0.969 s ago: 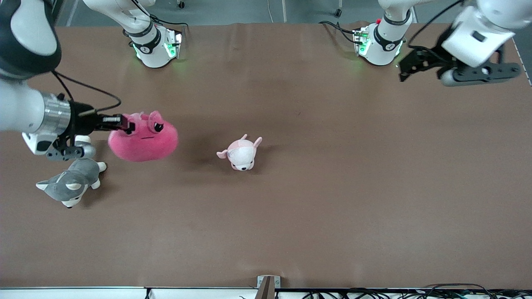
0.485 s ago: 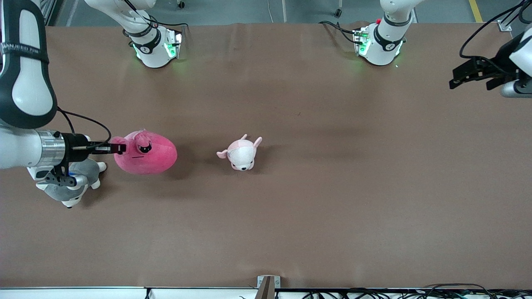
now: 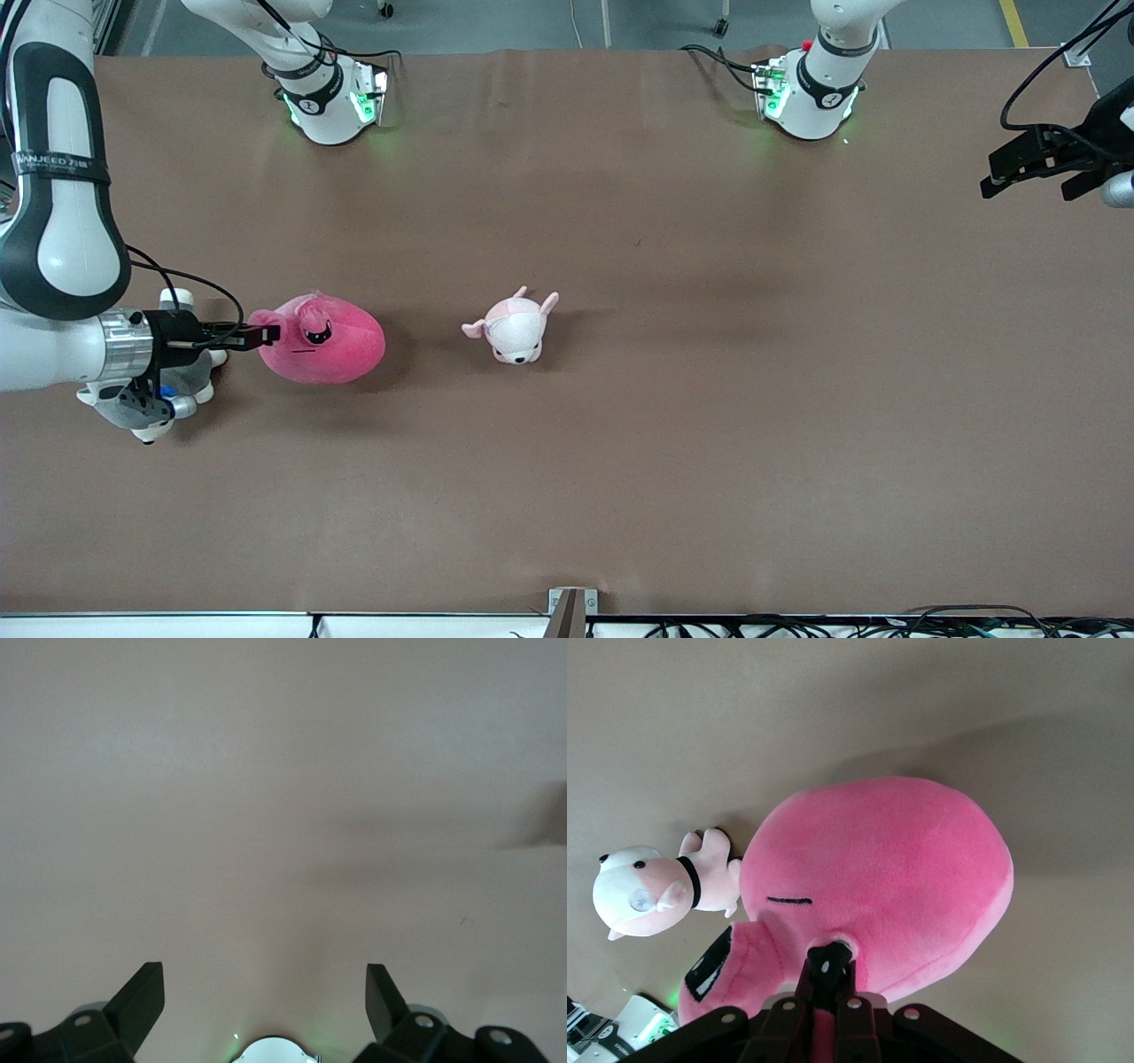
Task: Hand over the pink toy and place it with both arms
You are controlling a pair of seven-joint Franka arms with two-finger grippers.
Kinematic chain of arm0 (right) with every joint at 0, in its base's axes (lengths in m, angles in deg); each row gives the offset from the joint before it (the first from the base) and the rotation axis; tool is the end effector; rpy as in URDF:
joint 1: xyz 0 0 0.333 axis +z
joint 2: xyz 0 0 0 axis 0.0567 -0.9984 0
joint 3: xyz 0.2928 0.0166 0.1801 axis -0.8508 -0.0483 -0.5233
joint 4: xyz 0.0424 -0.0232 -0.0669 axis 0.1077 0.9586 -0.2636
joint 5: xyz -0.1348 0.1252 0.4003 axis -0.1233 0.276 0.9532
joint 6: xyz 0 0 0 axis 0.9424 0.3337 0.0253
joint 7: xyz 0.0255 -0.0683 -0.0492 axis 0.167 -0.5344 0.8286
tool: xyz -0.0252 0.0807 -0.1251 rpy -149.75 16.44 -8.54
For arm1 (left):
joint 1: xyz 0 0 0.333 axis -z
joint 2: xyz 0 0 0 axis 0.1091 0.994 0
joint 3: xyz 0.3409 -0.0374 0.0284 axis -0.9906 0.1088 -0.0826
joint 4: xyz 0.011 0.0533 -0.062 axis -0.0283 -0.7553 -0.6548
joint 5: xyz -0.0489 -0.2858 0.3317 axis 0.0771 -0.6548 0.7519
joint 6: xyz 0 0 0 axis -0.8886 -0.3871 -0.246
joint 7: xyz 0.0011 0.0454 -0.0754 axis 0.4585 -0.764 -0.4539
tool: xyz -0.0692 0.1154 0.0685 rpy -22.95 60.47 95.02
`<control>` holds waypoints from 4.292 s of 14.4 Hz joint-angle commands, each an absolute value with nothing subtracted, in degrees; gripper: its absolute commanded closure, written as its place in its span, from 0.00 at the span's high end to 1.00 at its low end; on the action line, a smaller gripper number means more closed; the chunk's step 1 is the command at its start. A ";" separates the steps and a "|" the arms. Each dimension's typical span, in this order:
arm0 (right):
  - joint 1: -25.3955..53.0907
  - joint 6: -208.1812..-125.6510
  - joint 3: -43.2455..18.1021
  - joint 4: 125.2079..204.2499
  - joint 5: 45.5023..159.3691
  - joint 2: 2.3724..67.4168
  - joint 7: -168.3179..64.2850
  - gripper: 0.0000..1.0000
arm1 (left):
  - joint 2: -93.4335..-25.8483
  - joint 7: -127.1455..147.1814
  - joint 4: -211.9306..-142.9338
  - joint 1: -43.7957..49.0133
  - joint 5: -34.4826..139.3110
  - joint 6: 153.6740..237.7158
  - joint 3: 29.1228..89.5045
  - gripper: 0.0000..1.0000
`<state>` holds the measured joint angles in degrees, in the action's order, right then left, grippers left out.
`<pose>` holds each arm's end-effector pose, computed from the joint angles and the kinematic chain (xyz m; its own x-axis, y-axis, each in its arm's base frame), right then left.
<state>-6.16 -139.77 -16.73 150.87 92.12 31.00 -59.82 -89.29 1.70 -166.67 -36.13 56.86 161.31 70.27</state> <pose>0.6914 0.0202 0.3528 0.8999 -0.0976 -0.4250 -0.2773 -0.8802 -0.3851 0.5667 -0.0163 0.6444 0.9985 -0.0286 -0.0463 -0.0265 -0.9986 0.0464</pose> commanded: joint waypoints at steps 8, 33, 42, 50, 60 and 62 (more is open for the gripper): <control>-7.56 -143.31 -17.85 150.25 98.97 26.89 -55.92 0.02 | -86.85 1.46 -163.85 -36.50 57.63 165.71 70.52 1.00; -10.20 -141.74 -17.76 149.47 93.30 33.55 -52.48 1.00 | -83.94 1.54 -160.07 -11.28 57.71 166.07 46.26 1.00; -8.00 -140.33 -18.02 146.75 68.07 47.28 -59.16 1.00 | -84.21 1.46 -159.99 -2.92 57.63 166.07 37.30 1.00; -9.14 -142.17 -16.80 144.80 66.91 49.39 -53.89 1.00 | -84.21 1.28 -160.07 -3.19 57.63 166.07 37.12 1.00; -5.71 -146.03 -14.59 152.17 66.73 53.86 -53.80 1.00 | -84.38 1.54 -159.99 -2.93 57.71 165.98 37.38 1.00; -5.63 -148.14 -14.51 156.92 66.73 56.76 -53.88 1.00 | -84.47 1.46 -159.99 -2.93 57.71 165.98 37.38 1.00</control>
